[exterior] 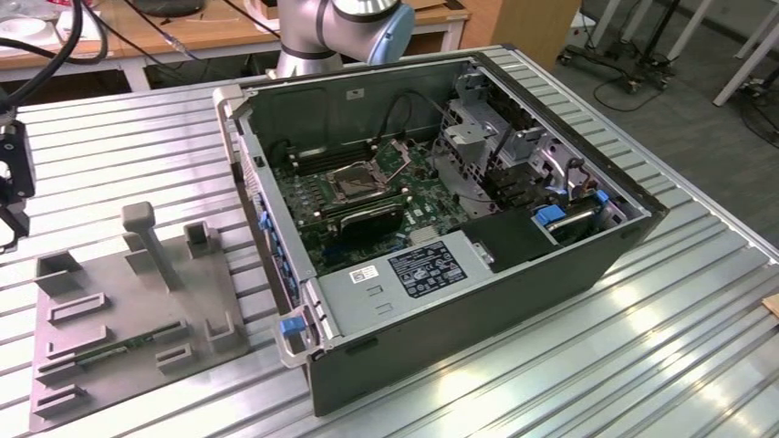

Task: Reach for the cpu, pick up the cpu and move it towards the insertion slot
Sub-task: 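Pick up the cpu and move it towards the insertion slot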

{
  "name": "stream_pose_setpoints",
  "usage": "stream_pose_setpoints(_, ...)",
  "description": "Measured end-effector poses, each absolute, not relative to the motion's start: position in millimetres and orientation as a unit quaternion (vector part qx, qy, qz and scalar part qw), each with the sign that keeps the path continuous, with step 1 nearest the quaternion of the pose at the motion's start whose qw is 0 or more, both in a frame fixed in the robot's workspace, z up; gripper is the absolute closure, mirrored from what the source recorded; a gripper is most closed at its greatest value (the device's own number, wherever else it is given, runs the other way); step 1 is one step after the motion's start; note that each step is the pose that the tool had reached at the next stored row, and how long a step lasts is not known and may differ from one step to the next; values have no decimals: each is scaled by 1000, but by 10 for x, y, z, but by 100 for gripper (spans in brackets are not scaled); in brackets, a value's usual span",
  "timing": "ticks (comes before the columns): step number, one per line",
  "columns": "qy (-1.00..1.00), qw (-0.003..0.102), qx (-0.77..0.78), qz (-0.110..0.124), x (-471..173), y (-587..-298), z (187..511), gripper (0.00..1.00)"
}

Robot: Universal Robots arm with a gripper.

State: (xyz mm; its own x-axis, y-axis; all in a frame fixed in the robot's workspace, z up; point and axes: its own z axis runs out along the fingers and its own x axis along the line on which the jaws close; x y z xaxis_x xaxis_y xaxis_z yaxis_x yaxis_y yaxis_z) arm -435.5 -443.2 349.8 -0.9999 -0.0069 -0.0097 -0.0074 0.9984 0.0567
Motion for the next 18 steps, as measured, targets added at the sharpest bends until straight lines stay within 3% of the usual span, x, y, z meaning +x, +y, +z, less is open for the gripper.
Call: stream_pose_setpoints(18,1000,5,-4,28,-4315,-4432,3570,46)
